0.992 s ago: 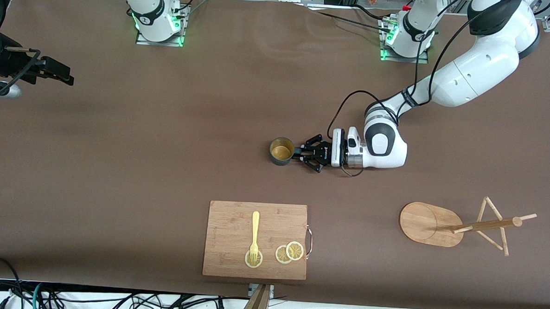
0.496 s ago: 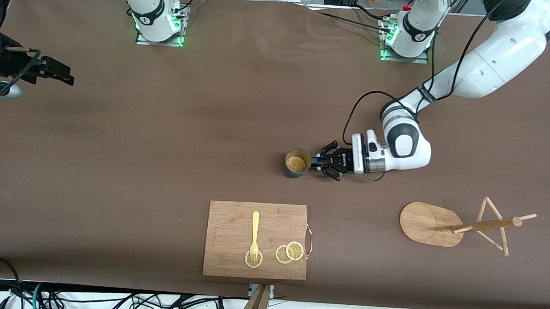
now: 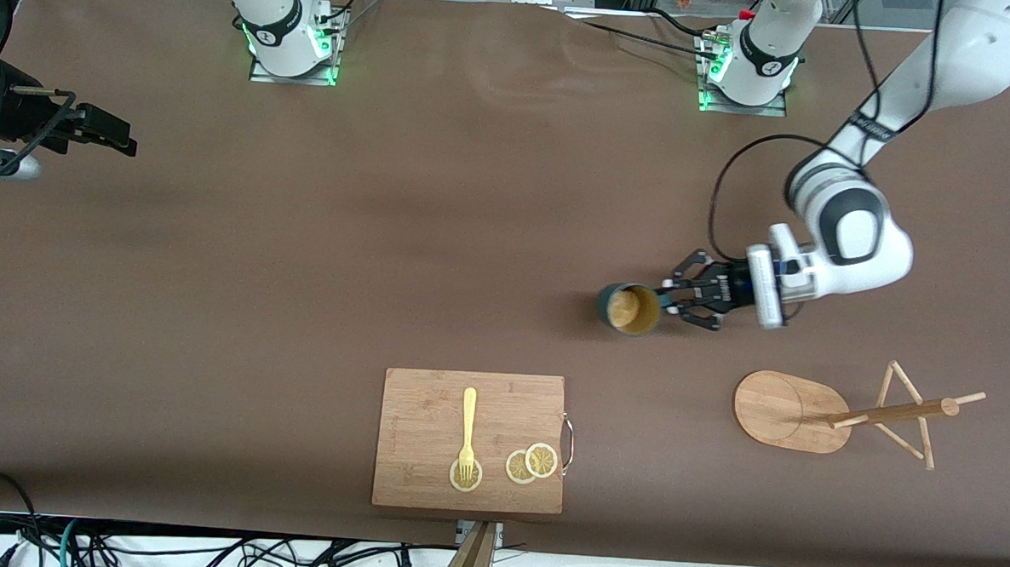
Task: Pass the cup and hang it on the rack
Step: 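Lift the mug with the left gripper and carry it toward the rack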
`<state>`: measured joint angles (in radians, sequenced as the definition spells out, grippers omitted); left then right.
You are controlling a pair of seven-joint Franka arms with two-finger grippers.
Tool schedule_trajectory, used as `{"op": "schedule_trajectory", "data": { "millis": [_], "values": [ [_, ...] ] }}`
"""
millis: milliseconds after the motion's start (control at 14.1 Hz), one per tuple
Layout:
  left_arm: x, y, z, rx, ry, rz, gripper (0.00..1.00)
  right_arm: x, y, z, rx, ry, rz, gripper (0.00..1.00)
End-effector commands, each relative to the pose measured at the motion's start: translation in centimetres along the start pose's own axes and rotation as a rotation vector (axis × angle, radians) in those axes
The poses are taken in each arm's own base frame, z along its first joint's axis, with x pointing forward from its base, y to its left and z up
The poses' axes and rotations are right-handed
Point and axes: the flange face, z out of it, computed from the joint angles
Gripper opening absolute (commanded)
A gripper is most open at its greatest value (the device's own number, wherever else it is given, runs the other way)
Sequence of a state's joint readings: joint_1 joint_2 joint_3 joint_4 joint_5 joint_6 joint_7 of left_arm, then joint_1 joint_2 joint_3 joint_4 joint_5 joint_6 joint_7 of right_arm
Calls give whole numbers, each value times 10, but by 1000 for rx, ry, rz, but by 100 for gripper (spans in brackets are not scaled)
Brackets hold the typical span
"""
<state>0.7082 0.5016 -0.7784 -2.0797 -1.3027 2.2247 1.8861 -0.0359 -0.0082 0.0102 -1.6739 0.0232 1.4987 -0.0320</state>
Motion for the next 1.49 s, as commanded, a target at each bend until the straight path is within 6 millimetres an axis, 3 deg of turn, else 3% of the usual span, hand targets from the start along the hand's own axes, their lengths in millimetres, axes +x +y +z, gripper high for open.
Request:
{"op": "schedule_trajectory", "data": {
  "millis": [0,283,496,708,921,1133,1417],
  "values": [
    [-8,-10,-74,37,59,-209,0,-3,-2,-2,12,-6,1,100],
    [-25,-30,-150,0,142,-516,0,-3,-2,-2,12,-6,1,100],
    [-39,-30,-183,-77,186,-736,0,-3,-2,-2,12,-6,1,100],
    [-34,-31,-223,-144,230,-932,0,-3,-2,-3,12,-4,1,100],
    [-26,-35,-245,-199,235,-1110,0,-3,-2,-3,12,-4,1,100],
    [-32,-41,-255,-271,235,-1265,0,-3,-2,-3,12,-4,1,100],
    [-34,-64,-274,-363,232,-1414,0,-3,-2,-3,12,-4,1,100]
  ]
}}
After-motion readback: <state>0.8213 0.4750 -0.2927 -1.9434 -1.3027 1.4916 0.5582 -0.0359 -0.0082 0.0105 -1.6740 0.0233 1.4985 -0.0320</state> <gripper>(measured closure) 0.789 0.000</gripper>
